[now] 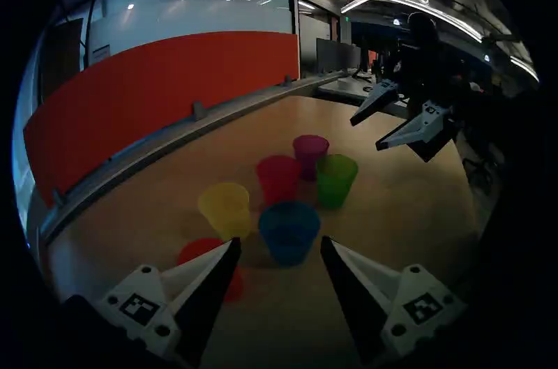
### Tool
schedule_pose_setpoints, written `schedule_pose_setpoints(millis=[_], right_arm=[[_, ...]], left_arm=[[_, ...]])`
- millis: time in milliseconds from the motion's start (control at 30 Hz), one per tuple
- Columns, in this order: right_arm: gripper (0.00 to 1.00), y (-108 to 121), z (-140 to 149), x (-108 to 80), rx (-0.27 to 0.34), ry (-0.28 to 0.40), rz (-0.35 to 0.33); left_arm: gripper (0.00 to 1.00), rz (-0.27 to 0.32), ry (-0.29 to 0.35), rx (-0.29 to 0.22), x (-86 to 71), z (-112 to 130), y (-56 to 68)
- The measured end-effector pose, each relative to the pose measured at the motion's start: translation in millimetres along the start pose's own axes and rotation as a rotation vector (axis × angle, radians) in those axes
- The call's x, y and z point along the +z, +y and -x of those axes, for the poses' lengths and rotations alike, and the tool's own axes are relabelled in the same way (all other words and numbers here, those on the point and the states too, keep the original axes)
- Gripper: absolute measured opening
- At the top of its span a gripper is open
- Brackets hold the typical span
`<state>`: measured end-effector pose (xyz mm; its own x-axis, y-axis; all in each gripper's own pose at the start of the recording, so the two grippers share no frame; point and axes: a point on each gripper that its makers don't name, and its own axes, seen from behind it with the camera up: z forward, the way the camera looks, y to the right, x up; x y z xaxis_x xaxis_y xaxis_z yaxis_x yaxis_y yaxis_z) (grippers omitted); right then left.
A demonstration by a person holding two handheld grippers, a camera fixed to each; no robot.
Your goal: Pour water
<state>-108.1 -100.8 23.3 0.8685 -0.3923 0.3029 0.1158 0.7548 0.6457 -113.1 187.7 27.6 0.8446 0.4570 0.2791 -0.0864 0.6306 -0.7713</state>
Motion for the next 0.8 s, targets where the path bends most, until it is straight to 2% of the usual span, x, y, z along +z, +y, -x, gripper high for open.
schedule_pose_setpoints(millis=[800], right_arm=[[1.00, -6, 27, 28.8, -0.003, -0.046, -0.010]], left_arm=[[0.85, 0.005, -0.016, -0.014, 13.7, 14, 3.4]])
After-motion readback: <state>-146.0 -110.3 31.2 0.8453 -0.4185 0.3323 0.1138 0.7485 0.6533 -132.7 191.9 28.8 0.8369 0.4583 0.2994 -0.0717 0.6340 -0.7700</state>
